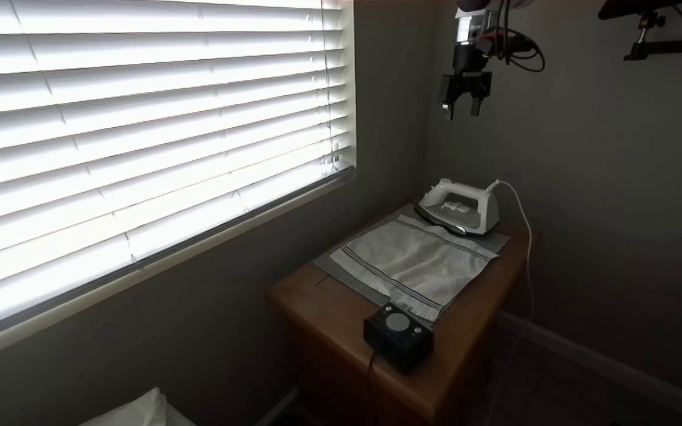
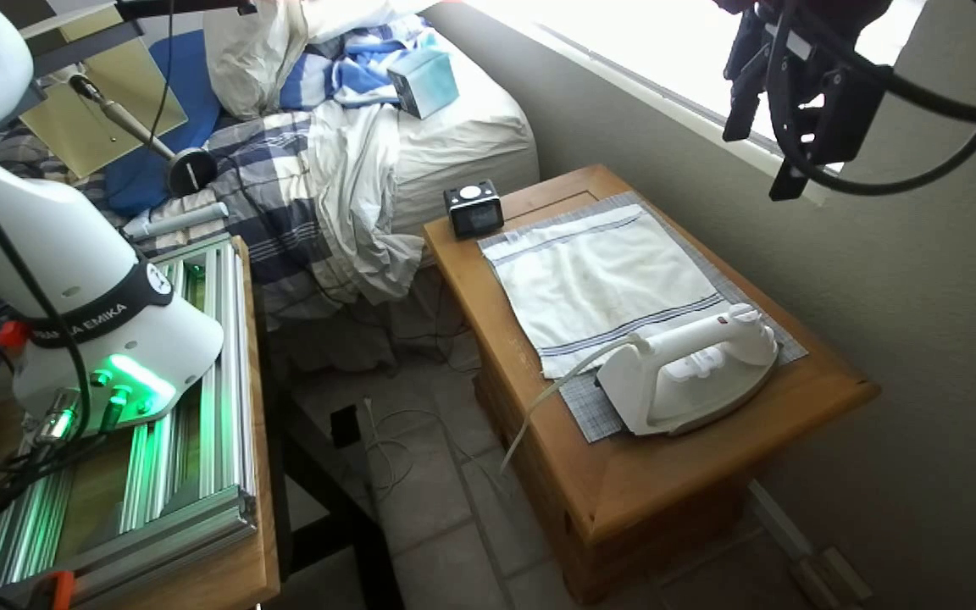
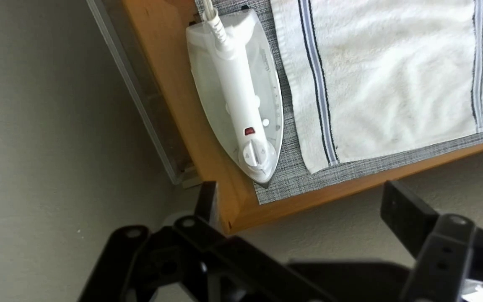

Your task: Press a button on the pressing iron

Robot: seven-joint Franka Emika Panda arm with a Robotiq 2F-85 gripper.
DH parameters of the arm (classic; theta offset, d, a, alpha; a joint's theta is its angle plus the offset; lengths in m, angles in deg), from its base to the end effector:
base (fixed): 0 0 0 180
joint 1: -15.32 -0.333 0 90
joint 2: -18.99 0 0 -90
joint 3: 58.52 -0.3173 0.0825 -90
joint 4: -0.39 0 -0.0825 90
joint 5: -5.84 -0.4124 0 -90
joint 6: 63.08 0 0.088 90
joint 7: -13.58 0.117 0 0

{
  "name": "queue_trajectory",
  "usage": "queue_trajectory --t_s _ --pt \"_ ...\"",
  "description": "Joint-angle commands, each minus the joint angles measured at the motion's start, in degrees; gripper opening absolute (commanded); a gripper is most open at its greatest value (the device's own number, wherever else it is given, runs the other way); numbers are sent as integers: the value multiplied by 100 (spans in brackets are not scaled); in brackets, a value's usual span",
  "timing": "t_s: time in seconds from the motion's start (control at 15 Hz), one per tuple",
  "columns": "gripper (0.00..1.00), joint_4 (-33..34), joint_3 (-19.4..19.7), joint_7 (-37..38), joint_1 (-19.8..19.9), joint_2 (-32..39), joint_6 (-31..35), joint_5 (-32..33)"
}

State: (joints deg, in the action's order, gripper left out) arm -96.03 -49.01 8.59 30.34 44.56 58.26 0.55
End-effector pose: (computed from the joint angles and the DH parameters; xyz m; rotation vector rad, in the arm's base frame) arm 0.6354 -0.2733 0.3207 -3.0789 0.5817 0.0036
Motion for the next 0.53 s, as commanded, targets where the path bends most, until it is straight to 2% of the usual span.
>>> queue_trajectory --t_s 0.0,0.07,0.13,0.2,0.47 --pt "100 325 -118 -244 125 432 -91 -125" --pt "75 373 -137 -240 134 534 -101 -148" --pt "74 444 -138 -177 131 660 -86 -141" --pt "68 513 -113 -77 114 775 -25 -95" --pt "38 966 -75 416 159 1277 -142 -211"
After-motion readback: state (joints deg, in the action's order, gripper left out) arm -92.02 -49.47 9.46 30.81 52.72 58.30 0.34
